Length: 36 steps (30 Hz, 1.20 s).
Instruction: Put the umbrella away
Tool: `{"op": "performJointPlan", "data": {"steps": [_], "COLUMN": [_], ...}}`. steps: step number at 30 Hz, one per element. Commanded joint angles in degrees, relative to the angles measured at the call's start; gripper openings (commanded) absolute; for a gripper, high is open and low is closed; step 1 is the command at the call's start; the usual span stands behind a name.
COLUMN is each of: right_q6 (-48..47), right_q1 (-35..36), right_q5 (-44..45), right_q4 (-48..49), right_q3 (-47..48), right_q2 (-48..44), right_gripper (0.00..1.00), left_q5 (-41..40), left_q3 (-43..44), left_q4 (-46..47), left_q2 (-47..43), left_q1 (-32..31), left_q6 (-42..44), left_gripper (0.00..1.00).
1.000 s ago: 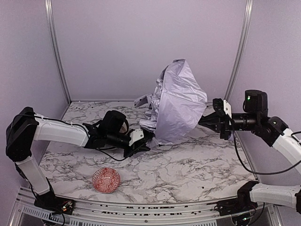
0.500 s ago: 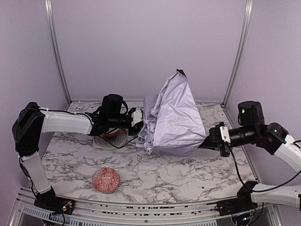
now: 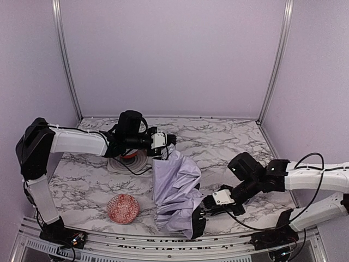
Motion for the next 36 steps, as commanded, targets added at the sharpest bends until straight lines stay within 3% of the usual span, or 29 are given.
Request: {"op": "performJointPlan", "data": {"steps": [1, 10, 17, 22, 24, 26, 29, 31, 33, 36], "right_q6": [4.37, 5.05, 4.2, 4.52, 4.71, 5.06, 5.33, 5.24, 5.24, 5.72], "right_q1": [3.39, 3.45, 3.4, 3.34, 3.29, 3.03, 2.27, 1.75, 1.28, 0.82], "right_q5": [0.18, 0.83, 1.32, 1.54, 1.59, 1.82, 1.57, 0.87, 0.43, 0.97], "right_q4": [1.72, 6.48, 4.2, 3.61, 3.38, 3.27, 2.75, 2.44, 2.21, 1.89], "right_q3": [0.18, -1.21, 0.22, 0.53, 0.45, 0.47, 1.1, 1.5, 1.98, 2.35], "right_q2": [6.37, 14.67, 20.24, 21.54, 21.32, 21.23, 21.56, 22.13, 22.88, 23.95], "right_gripper": [0.0, 0.0, 0.0, 0.0, 0.0, 0.0, 0.0, 0.0, 0.0, 0.0], "left_q5": [-3.01, -7.8, -24.46, -27.37, -27.55, -27.73, -29.93, -32.83, -36.71, -42.43], "left_q3": [-0.38, 3.42, 6.79, 8.82, 9.47, 10.18, 13.09, 17.0, 21.58, 25.96], "left_q4": [1.73, 1.8, 7.19, 9.07, 9.09, 9.09, 9.68, 9.71, 9.71, 9.57], "left_q2": [1.13, 11.53, 19.41, 23.37, 23.94, 24.1, 24.5, 25.55, 26.89, 26.75], "left_q1": [-0.58, -1.15, -3.24, -2.93, -2.78, -2.44, -1.25, 0.15, 1.93, 4.26], "left_q6": [5.29, 8.93, 18.55, 20.3, 18.98, 17.66, 14.96, 11.55, 7.81, 2.75], "left_gripper": [0.0, 0.0, 0.0, 0.04, 0.14, 0.34, 0.72, 0.88, 0.96, 0.99]}}
